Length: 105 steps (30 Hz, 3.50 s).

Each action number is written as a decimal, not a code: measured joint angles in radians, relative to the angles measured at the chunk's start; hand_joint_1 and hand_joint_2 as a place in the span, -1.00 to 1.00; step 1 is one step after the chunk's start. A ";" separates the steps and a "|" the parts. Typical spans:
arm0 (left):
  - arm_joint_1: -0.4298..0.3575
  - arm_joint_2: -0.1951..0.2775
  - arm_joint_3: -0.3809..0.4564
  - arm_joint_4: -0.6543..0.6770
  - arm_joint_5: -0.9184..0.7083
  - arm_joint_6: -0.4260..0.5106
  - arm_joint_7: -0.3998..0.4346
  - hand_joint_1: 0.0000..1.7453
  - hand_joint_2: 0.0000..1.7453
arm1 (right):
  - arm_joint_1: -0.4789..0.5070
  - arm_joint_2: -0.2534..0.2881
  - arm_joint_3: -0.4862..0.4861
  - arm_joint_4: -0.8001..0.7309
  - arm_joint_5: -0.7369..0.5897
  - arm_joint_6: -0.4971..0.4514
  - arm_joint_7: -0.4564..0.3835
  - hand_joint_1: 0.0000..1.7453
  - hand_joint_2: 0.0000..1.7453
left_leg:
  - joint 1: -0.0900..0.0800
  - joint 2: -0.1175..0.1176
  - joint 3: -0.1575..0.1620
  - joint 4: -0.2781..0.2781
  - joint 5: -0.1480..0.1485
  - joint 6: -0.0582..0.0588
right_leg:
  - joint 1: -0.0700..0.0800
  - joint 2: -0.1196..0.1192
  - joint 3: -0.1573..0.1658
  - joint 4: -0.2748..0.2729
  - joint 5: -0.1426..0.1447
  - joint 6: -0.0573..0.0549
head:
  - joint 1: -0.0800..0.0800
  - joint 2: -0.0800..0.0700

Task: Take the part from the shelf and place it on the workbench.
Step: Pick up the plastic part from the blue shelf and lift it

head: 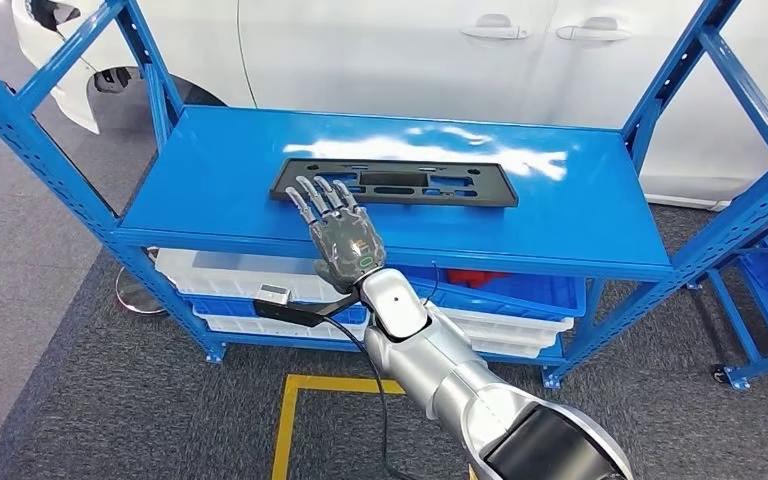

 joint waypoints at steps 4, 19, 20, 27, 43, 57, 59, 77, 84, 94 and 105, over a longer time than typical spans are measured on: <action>-0.002 -0.002 0.000 0.002 -0.001 0.000 0.000 -1.00 -1.00 | -0.002 0.001 0.000 0.001 -0.004 -0.002 -0.003 -1.00 1.00 | -0.005 0.001 0.022 0.001 -0.022 -0.016 | 0.012 -0.002 0.063 -0.178 0.072 -0.023 | -0.002 0.000; 0.001 -0.002 0.000 0.005 -0.002 0.004 0.000 -1.00 -1.00 | 0.001 0.014 0.000 0.008 -0.008 -0.003 -0.016 -1.00 1.00 | 0.010 0.008 -0.071 0.011 0.050 -0.051 | -0.001 0.005 0.156 -0.187 0.002 -0.018 | -0.006 0.000; 0.000 -0.002 0.000 0.005 -0.002 0.005 0.000 -1.00 -1.00 | 0.002 0.015 0.000 0.009 -0.008 -0.003 -0.016 -1.00 1.00 | 0.007 0.008 -0.071 0.008 0.045 -0.042 | 0.000 0.005 0.155 -0.188 0.000 -0.013 | -0.006 0.000; -0.003 -0.004 0.000 0.005 -0.011 0.009 -0.003 -1.00 -1.00 | 0.004 0.011 0.000 0.014 -0.008 -0.004 -0.009 -1.00 1.00 | 0.012 0.006 -0.040 -0.001 0.027 -0.007 | -0.004 0.000 -0.004 0.088 -0.104 0.013 | 0.000 0.000; -0.007 -0.005 -0.001 0.006 -0.024 0.013 -0.003 -1.00 -1.00 | 0.013 0.003 0.002 0.030 0.007 -0.004 0.002 -1.00 1.00 | 0.010 0.006 -0.134 0.282 -0.140 -0.065 | -0.001 0.002 0.098 -0.192 0.058 -0.042 | -0.004 0.000; -0.007 -0.004 0.000 0.007 -0.026 0.019 -0.006 -1.00 -1.00 | 0.021 -0.013 0.046 0.071 0.079 0.044 0.008 -1.00 1.00 | 0.011 0.005 -0.037 -0.003 0.029 -0.005 | -0.001 0.005 0.003 0.061 -0.093 0.009 | 0.002 0.000; -0.006 -0.004 0.000 0.007 -0.026 0.019 -0.006 -1.00 -1.00 | 0.026 -0.023 0.054 0.080 0.084 0.050 0.009 -1.00 1.00 | 0.011 0.004 -0.035 -0.002 0.026 -0.005 | -0.004 0.004 -0.035 0.119 -0.093 0.011 | 0.002 0.000; -0.005 -0.005 0.002 0.007 -0.026 0.019 -0.021 -1.00 -1.00 | 0.010 -0.036 0.074 0.128 0.115 0.039 0.103 -1.00 1.00 | 0.013 0.005 -0.095 0.142 -0.020 -0.055 | 0.000 0.002 0.119 -0.182 0.033 -0.035 | 0.000 0.000; -0.006 -0.006 0.006 0.007 -0.031 0.018 -0.027 -1.00 -1.00 | -0.011 -0.037 0.075 0.159 0.122 0.109 0.145 0.88 1.00 | 0.010 0.003 -0.031 0.000 0.025 -0.017 | 0.006 0.002 0.109 -0.155 0.010 -0.002 | 0.002 0.000; -0.011 -0.006 0.007 0.007 -0.041 0.010 -0.032 -1.00 -1.00 | -0.025 -0.061 0.075 0.197 0.134 0.175 0.171 1.00 1.00 | 0.007 0.002 -0.028 0.005 0.019 -0.017 | -0.002 0.000 0.096 -0.141 0.029 0.000 | 0.004 0.000; -0.008 -0.005 0.007 0.007 -0.048 0.001 -0.059 -1.00 -1.00 | -0.032 -0.070 0.075 0.211 0.137 0.189 0.199 1.00 1.00 | 0.014 0.004 -0.166 0.300 -0.106 -0.064 | -0.001 0.000 0.116 -0.185 0.038 -0.037 | -0.001 0.000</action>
